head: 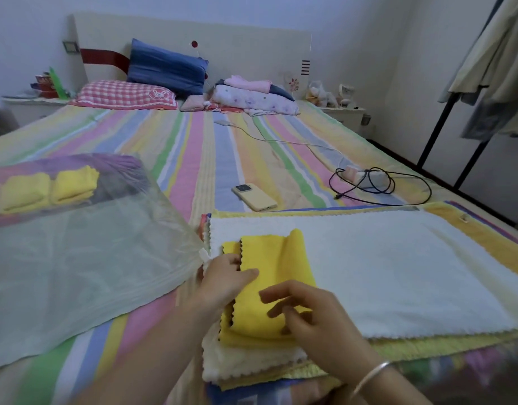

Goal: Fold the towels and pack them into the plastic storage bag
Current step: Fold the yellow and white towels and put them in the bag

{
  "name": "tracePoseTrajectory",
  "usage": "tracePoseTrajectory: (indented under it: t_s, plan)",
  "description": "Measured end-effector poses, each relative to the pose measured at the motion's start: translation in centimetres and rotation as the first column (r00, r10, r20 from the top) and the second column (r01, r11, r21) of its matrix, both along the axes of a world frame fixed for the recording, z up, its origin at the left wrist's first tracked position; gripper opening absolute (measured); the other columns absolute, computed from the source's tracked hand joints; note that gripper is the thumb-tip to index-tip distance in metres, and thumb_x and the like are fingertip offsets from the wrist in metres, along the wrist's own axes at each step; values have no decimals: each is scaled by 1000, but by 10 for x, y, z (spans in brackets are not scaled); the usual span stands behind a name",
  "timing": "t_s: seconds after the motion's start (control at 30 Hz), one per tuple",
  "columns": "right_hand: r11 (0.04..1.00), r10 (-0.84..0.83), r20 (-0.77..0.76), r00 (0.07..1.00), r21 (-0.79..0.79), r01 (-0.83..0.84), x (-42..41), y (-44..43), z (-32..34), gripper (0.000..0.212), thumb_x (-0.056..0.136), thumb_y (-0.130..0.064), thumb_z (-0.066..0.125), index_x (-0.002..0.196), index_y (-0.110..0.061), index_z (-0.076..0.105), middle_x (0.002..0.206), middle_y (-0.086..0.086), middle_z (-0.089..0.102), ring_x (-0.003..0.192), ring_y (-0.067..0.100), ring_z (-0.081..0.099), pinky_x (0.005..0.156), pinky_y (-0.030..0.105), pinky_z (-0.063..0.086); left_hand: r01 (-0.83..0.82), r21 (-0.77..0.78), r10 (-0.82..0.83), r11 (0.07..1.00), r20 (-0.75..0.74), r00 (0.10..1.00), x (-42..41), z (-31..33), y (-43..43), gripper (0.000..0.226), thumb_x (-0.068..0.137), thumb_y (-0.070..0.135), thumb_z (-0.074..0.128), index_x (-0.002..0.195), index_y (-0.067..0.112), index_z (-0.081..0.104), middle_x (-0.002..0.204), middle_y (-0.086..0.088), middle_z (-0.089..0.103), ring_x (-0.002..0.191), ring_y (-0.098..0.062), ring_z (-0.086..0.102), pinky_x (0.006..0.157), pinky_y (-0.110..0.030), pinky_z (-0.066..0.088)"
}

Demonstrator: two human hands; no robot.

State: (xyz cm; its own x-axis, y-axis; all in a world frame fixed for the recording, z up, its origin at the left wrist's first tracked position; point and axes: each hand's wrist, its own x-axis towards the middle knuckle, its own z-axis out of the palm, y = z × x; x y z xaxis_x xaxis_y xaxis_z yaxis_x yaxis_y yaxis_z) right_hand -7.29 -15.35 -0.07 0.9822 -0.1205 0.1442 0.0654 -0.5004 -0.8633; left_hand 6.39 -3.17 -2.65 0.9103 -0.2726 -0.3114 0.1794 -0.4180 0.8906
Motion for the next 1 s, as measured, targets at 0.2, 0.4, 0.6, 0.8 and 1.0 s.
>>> tracePoseTrajectory:
  t_s: [0.2,0.4,0.6,0.8,1.0]
  plan:
    - [945,-56,286,957,-294,143,-1,-39,-8,30,86,-25,49,110,-37,63,119,-23,58,118,1,51,92,20,45,-56,9,50,998,310,950,-9,-3,11,51,89,18,67,136,23,46,108,-1,60,108,-23,60,79,-31,48]
    - [631,158,83,984,-775,-36,-2,-33,-53,74,77,-70,48,141,-32,42,150,-9,37,142,13,29,115,34,27,-21,0,21,1000,283,959,-1,-16,26,73,85,14,72,145,25,33,143,1,49,126,-19,52,102,-40,45]
    - [717,152,211,966,-696,39,-8,-33,-52,56,76,-45,59,129,-30,51,137,-12,51,133,14,44,105,35,42,-32,348,-286,937,818,499,-32,-2,19,51,88,31,57,138,26,47,147,4,42,136,-16,38,106,-35,39]
    - [765,145,268,952,-641,64,-16,-36,-55,63,65,-26,57,128,-28,53,133,-13,53,133,11,41,102,22,40,297,583,-647,756,599,472,-59,-13,27,66,77,71,36,124,31,59,130,14,59,126,-6,48,104,-31,42]
    - [828,-7,295,955,-535,171,-15,-39,-59,49,71,-30,53,120,-29,52,121,-10,61,115,8,56,85,15,43,359,541,-646,761,575,502,-53,-21,37,67,75,68,42,133,35,51,142,20,48,135,2,39,108,-28,39]
